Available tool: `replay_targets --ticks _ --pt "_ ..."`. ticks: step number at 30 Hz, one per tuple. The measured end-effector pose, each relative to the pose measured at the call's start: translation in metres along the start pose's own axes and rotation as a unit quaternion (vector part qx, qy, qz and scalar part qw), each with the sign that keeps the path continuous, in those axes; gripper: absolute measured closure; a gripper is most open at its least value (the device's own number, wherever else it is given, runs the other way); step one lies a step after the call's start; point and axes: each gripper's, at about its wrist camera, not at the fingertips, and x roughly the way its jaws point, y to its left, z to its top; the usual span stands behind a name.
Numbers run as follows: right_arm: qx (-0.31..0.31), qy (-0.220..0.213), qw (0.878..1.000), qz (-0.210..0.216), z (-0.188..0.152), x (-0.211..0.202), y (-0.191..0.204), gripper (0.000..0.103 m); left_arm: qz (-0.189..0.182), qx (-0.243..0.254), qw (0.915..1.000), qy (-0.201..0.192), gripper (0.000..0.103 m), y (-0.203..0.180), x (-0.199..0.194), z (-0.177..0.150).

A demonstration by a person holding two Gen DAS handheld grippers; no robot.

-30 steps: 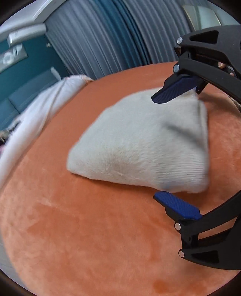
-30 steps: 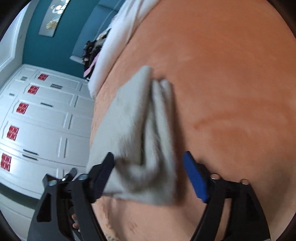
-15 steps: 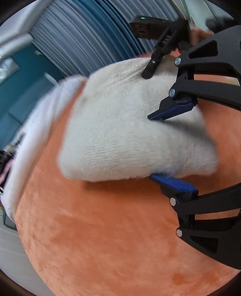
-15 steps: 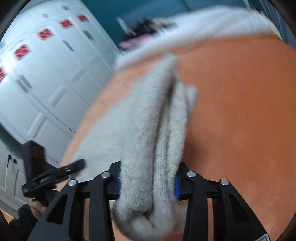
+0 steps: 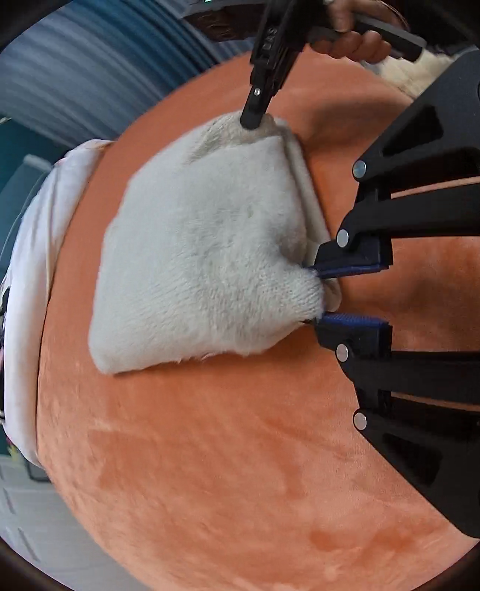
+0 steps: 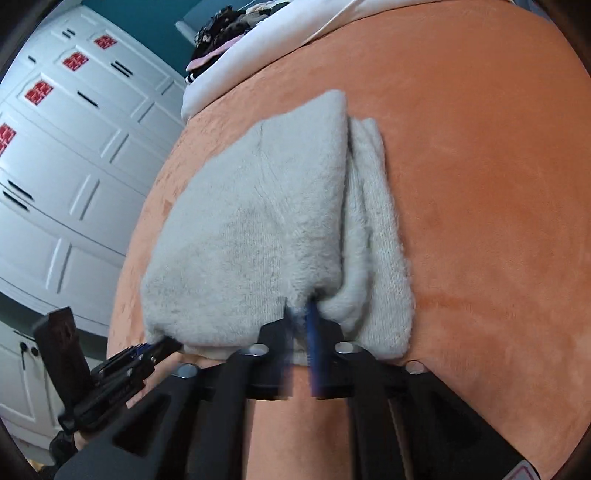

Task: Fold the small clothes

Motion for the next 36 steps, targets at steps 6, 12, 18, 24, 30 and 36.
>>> replay_targets --ticks 6,12,18,24,30,36 --pt "-0.001 0.007 0.998 -0.064 0.000 0.006 -0.025 0.099 0.049 0.015 0.9984 0.021 0.095 0.013 0.009 -0.013" --pt "-0.001 0.020 0.998 -0.066 -0.023 0.014 -0.024 0.100 0.059 -0.013 0.9976 0.035 0.103 0.020 0.015 -0.031" --pt "-0.011 0.006 0.998 -0.061 -0.044 -0.002 -0.029 0.093 0.024 -0.019 0.9995 -0.006 0.103 0.012 -0.015 -0.027" --pt "0.012 -0.022 0.999 -0.048 -0.035 -0.016 -0.038 0.054 0.029 0.044 0.9986 -0.011 0.061 -0.023 -0.014 -0.028" --pt "-0.033 -0.041 0.998 -0.037 -0.023 -0.023 -0.015 0.096 0.052 0.008 0.9983 0.026 0.092 -0.006 0.017 -0.014" --pt "-0.005 0.032 0.994 -0.103 -0.042 0.023 -0.065 0.096 0.070 -0.006 0.9966 0.043 0.096 0.002 0.029 -0.019"
